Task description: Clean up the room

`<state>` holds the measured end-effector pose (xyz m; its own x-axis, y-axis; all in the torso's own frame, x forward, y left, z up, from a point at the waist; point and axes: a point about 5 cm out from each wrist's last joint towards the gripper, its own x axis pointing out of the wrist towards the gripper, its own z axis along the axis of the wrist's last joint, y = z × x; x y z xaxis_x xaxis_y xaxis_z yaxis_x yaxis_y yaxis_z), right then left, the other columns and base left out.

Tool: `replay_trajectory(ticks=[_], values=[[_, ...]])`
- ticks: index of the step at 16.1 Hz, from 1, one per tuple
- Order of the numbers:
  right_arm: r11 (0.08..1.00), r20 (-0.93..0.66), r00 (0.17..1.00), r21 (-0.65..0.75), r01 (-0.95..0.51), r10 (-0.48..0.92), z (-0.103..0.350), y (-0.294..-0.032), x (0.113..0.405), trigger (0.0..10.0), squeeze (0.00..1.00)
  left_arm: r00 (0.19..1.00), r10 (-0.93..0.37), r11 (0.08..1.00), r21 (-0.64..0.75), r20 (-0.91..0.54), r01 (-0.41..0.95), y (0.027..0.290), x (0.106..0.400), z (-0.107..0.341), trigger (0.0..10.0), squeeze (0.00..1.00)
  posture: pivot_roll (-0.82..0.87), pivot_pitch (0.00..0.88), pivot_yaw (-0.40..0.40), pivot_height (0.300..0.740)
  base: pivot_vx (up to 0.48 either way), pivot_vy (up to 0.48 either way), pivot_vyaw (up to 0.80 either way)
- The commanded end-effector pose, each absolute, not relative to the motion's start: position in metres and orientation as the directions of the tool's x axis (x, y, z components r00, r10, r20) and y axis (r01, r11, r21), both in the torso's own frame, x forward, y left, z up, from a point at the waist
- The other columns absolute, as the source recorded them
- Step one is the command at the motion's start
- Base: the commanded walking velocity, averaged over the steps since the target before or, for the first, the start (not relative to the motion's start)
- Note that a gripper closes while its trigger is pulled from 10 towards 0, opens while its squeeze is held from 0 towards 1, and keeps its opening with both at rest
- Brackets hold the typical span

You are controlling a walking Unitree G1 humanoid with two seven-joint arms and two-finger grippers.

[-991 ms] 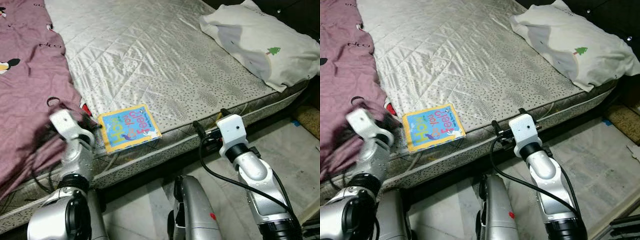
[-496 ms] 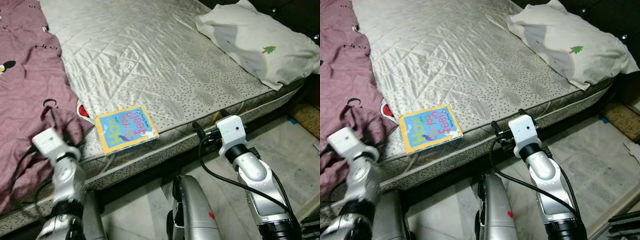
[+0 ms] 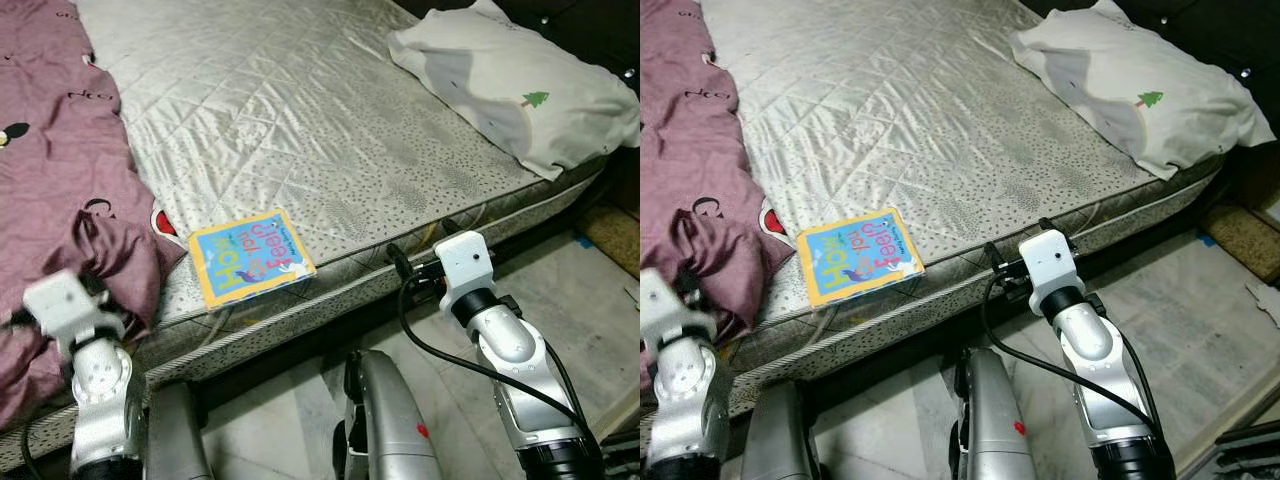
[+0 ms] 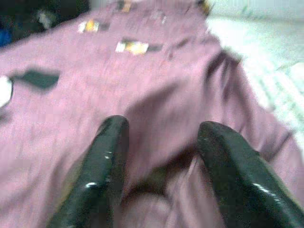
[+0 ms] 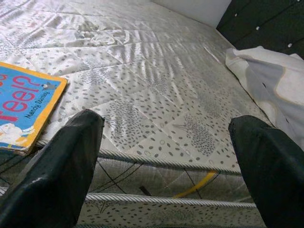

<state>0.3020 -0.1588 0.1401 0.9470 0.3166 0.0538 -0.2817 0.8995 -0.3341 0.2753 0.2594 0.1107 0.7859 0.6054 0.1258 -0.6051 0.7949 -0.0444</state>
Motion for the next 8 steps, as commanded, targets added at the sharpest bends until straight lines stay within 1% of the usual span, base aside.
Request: replay_trajectory(ticks=[1, 2, 5, 6, 7, 8], values=[[0.903, 0.054, 0.951, -0.333, -0.271, 0.305, 0.14, -0.163, 0.303, 10.0, 0.0, 0.801, 0.565, 0.819, -0.017, 0.196, -0.573, 0.253, 0.283, 0.129, 10.0, 1.0, -0.11, 0.123, -0.073, 0.515, 0.0, 0.0, 0.0], [0.904, 0.06, 0.951, -0.334, -0.268, 0.304, 0.141, -0.163, 0.305, 10.0, 0.0, 0.826, 0.507, 0.852, 0.002, 0.248, -0.523, 0.245, 0.292, 0.144, 10.0, 1.0, -0.11, 0.117, -0.073, 0.515, 0.0, 0.0, 0.0], [0.905, 0.066, 0.951, -0.334, -0.264, 0.302, 0.142, -0.162, 0.307, 10.0, 0.0, 0.887, 0.378, 0.918, 0.019, 0.264, -0.397, 0.23, 0.311, 0.155, 10.0, 1.0, -0.11, 0.111, -0.071, 0.515, 0.0, 0.0, 0.0], [0.905, 0.068, 0.951, -0.333, -0.264, 0.302, 0.142, -0.161, 0.307, 10.0, 0.0, 0.921, 0.322, 0.944, 0.003, 0.221, -0.331, 0.223, 0.32, 0.152, 10.0, 1.0, -0.11, 0.109, -0.071, 0.515, 0.0, 0.0, 0.0], [0.905, 0.071, 0.95, -0.333, -0.265, 0.304, 0.142, -0.159, 0.307, 10.0, 0.0, 0.956, 0.266, 0.964, -0.015, 0.122, -0.267, 0.216, 0.332, 0.141, 10.0, 1.0, -0.11, 0.105, -0.07, 0.515, 0.0, 0.0, 0.0], [0.905, 0.072, 0.95, -0.333, -0.265, 0.304, 0.142, -0.159, 0.307, 10.0, 0.0, 0.962, 0.258, 0.966, -0.022, 0.085, -0.257, 0.214, 0.335, 0.136, 10.0, 1.0, -0.11, 0.105, -0.07, 0.515, 0.0, 0.0, 0.0]])
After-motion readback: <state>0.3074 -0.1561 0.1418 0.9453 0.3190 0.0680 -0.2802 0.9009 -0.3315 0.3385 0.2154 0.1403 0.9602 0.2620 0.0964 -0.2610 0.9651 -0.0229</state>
